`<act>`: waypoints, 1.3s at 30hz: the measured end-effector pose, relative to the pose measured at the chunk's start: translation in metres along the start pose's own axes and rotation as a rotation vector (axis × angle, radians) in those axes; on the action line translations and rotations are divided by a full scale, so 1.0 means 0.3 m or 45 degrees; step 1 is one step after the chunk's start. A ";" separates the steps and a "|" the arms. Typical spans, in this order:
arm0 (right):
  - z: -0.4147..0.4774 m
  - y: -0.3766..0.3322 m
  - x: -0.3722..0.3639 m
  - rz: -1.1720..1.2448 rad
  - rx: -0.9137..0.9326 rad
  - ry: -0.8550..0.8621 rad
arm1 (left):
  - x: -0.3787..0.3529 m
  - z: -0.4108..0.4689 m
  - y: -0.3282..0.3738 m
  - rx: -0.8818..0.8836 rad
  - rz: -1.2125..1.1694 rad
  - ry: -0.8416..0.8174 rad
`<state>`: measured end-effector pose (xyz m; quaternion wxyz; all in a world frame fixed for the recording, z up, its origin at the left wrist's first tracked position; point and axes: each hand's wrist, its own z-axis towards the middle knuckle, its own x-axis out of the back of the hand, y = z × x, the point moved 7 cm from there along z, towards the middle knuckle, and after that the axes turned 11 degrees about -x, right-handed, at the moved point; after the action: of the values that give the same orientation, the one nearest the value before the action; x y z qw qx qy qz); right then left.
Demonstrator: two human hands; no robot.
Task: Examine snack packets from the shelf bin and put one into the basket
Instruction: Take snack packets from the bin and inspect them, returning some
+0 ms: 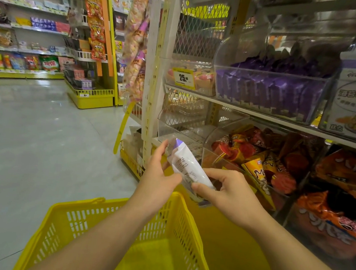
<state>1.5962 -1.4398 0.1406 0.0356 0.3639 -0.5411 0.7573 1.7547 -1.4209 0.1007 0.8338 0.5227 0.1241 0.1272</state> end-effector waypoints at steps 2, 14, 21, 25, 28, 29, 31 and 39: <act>0.001 0.003 0.003 0.099 -0.025 -0.017 | -0.010 -0.003 -0.014 0.010 -0.033 -0.008; -0.010 -0.004 0.005 0.194 -0.058 -0.027 | -0.083 -0.082 -0.022 0.039 -0.100 -0.074; -0.009 0.002 0.009 0.281 -0.080 -0.052 | -0.102 -0.093 -0.002 0.099 -0.138 -0.199; -0.007 -0.021 0.021 0.336 -0.015 0.010 | -0.134 -0.082 0.026 0.238 -0.436 -0.251; -0.021 -0.057 0.016 0.195 0.101 0.037 | -0.178 -0.101 0.053 0.397 -0.652 -0.314; -0.025 -0.063 0.014 0.175 0.120 0.029 | -0.185 -0.107 0.062 0.427 -0.691 -0.328; -0.028 -0.064 0.023 0.206 0.117 0.030 | -0.184 -0.103 0.084 0.399 -0.731 -0.308; -0.068 -0.013 0.208 0.542 -0.193 0.272 | -0.193 -0.081 0.203 0.159 -0.409 -0.453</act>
<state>1.5418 -1.4424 0.1774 -0.0404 0.1558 -0.6541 0.7391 1.6871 -1.3945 0.1497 0.8180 0.5611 0.0645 -0.1089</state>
